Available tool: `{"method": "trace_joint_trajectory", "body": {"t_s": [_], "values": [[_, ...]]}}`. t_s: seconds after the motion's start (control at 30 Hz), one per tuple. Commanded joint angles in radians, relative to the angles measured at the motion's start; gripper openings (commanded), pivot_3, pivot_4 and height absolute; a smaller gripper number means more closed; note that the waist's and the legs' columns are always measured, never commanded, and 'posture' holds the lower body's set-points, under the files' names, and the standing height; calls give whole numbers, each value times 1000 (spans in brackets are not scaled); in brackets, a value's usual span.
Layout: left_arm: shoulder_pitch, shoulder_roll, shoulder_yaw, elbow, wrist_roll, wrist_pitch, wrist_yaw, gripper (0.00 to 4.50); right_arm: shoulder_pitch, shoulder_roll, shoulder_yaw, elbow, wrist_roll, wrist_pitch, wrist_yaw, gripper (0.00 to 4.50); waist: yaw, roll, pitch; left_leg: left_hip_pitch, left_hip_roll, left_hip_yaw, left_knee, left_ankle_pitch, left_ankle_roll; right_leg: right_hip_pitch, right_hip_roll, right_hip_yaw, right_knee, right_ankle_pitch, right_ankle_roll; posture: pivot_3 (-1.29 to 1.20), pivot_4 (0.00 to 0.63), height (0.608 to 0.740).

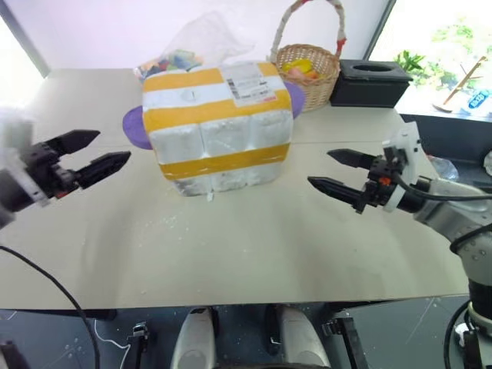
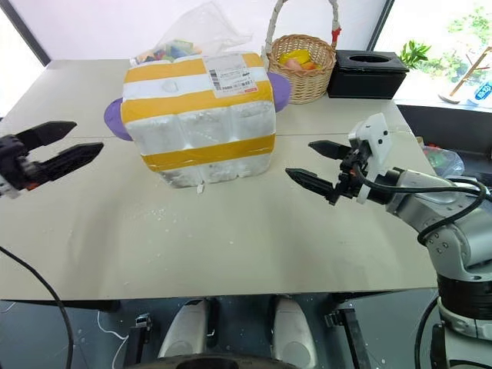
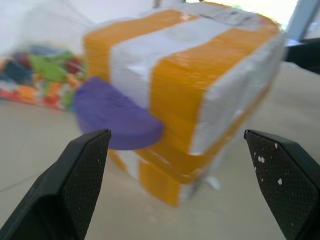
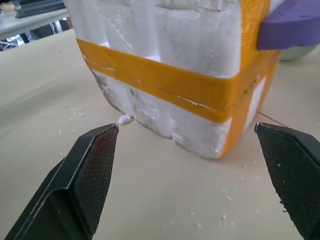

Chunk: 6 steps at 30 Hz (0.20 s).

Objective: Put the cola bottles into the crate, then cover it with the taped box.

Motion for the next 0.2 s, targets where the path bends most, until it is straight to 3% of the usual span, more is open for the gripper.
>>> {"method": "trace_joint_trajectory", "body": {"t_s": [0.03, 0.2], "values": [[83, 94, 46, -64, -85, 69, -127, 4467, -32, -56, -66, 20, 38, 5, 67, 4500, 0, 1, 0, 0, 0, 0, 0, 0, 0, 0, 0, 0, 0, -1, -3, 0, 150, 740], [122, 149, -10, -27, 10, -12, -153, 4467, -48, -93, -78, 49, 42, 10, 114, 4500, 5, 1, 0, 2, 0, 0, -1, 0, 0, 1, 0, 0, -1, -3, -6, 0, 150, 740]]}}
